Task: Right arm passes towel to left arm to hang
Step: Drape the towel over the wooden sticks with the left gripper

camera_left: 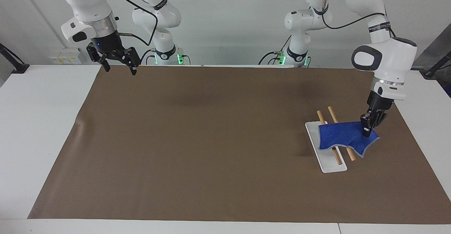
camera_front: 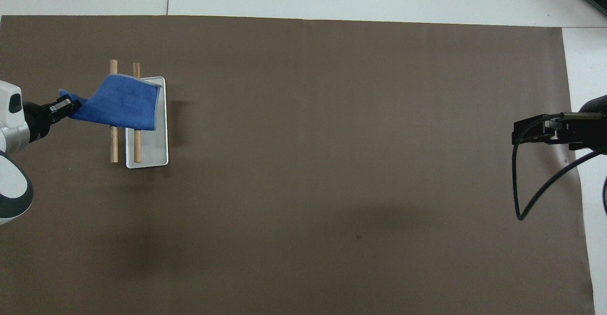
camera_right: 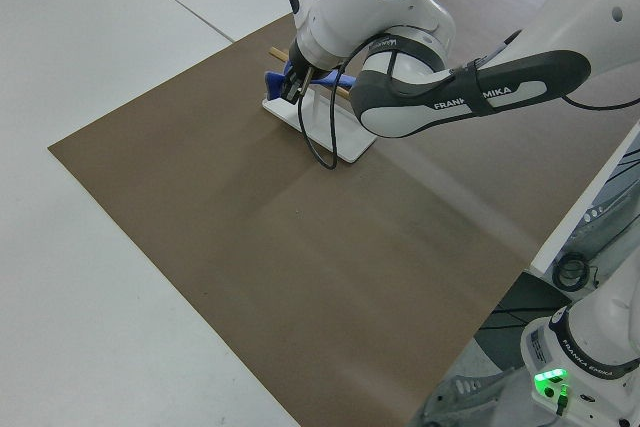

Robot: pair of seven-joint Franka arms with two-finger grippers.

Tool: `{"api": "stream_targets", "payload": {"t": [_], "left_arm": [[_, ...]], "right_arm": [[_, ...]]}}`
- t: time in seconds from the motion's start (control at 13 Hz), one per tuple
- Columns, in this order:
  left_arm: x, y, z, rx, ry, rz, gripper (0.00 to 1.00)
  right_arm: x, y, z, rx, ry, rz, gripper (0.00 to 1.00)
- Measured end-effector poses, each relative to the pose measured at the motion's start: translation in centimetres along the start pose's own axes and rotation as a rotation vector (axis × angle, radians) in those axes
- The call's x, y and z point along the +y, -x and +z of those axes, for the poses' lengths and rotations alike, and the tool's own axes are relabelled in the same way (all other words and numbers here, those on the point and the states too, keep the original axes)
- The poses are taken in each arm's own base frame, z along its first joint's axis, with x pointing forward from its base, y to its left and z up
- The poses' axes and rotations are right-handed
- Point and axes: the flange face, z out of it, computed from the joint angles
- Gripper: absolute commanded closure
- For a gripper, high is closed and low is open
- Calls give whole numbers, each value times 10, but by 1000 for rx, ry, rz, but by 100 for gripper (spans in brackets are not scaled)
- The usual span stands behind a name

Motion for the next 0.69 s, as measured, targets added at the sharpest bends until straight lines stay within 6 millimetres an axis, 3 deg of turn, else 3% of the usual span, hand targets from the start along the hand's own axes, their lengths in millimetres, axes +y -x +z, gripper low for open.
{"api": "stream_targets", "payload": {"t": [0.38, 0.46, 0.54, 0.62, 0.69], "left_arm": [[23, 20, 4, -28, 14, -55, 100], [24, 22, 5, -31, 14, -56, 79], [23, 22, 5, -32, 13, -57, 48], [23, 22, 5, -32, 13, -59, 38], [22, 22, 4, -31, 12, -61, 34]], "right_arm": [[-3, 1, 1, -4, 0, -11, 0], [-2, 1, 1, -5, 1, -9, 0], [-1, 0, 1, -5, 0, -7, 0], [0, 0, 1, -5, 0, -7, 0], [0, 0, 1, -5, 0, -7, 0]]}}
